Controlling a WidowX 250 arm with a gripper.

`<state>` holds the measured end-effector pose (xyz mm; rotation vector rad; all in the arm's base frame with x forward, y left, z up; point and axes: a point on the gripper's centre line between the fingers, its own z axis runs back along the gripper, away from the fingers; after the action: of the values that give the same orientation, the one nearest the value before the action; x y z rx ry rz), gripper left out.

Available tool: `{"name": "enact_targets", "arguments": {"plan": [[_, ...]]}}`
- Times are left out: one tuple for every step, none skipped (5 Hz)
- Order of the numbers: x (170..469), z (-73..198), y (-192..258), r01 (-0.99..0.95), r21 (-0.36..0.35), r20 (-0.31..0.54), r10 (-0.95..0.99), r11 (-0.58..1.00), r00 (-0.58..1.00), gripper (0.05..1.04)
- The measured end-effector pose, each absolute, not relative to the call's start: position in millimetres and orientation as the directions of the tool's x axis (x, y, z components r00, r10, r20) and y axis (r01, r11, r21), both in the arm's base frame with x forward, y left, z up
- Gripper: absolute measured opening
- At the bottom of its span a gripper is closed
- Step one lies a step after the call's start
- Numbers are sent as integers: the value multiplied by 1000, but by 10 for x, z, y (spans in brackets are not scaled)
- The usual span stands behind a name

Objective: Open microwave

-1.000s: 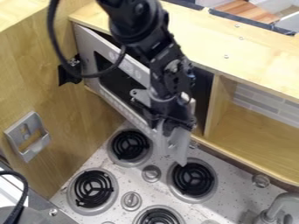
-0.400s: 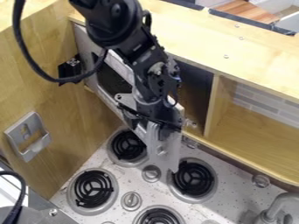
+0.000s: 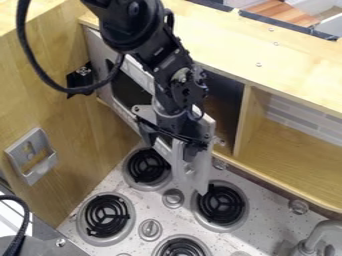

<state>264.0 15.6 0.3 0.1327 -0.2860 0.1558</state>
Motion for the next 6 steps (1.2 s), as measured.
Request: {"name": "enact_targets", "arguments": {"plan": [[2547,159,183,-211,121,317,164,970,934,999],[2457,437,220,-274,128,378,208,953,902,1000],[2423,728,171,-307,132,432,224,943,874,999],[2662,904,6,-267,93,477,192,959,858,1000],[2961,849,-148,-199,73,452,145,977,880,1000],[3243,756,-311,-135,23,435,111,991,894,1000]]}}
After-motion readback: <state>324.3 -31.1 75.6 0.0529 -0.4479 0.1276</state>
